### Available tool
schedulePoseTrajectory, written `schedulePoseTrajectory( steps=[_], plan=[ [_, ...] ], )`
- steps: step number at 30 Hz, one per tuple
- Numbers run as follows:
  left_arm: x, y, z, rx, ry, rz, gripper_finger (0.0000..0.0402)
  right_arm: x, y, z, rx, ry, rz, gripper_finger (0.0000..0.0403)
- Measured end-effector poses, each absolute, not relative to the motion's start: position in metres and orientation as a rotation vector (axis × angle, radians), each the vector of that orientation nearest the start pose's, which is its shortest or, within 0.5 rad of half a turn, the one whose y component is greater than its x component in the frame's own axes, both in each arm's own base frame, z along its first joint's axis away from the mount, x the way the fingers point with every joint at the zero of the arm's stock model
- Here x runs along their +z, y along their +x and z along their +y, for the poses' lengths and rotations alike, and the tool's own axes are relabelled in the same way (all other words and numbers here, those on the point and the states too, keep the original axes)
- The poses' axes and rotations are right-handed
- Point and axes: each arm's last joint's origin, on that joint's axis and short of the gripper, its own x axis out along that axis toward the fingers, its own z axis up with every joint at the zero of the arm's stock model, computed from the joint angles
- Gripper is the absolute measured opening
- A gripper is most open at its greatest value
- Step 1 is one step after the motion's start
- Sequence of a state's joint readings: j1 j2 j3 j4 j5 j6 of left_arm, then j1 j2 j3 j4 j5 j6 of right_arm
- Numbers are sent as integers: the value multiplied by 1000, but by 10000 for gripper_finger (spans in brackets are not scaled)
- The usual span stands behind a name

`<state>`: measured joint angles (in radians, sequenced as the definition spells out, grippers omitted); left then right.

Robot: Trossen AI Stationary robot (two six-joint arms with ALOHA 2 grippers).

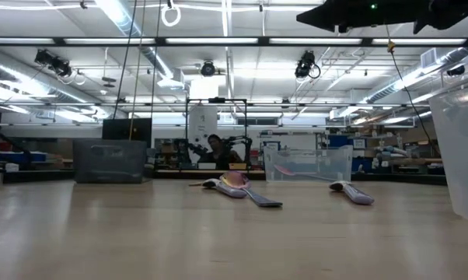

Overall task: Sort silverware by color (type)
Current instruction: Put the yellow spoon into the bottom transparent bin

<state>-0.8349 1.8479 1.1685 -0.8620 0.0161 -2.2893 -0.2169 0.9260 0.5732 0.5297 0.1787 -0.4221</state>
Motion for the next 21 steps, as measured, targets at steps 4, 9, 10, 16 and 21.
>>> schedulePoseTrajectory(
  steps=[4, 9, 10, 16, 21],
  plan=[
    [153, 217, -241, 1090, -1170, 1301, 121, 304, 201, -48, -420, -423, -104, 77],
    [155, 216, -241, 1087, -1182, 1326, 121, 305, 201, -47, -417, -425, -109, 77],
    [155, 216, -241, 1085, -1184, 1327, 121, 305, 201, -47, -417, -425, -109, 77],
    [142, 213, -238, 1066, -1202, 1329, 121, 304, 202, -45, -409, -426, -110, 77],
    [138, 214, -232, 1066, -1204, 1323, 118, 304, 202, -43, -399, -448, -108, 77]
  ],
)
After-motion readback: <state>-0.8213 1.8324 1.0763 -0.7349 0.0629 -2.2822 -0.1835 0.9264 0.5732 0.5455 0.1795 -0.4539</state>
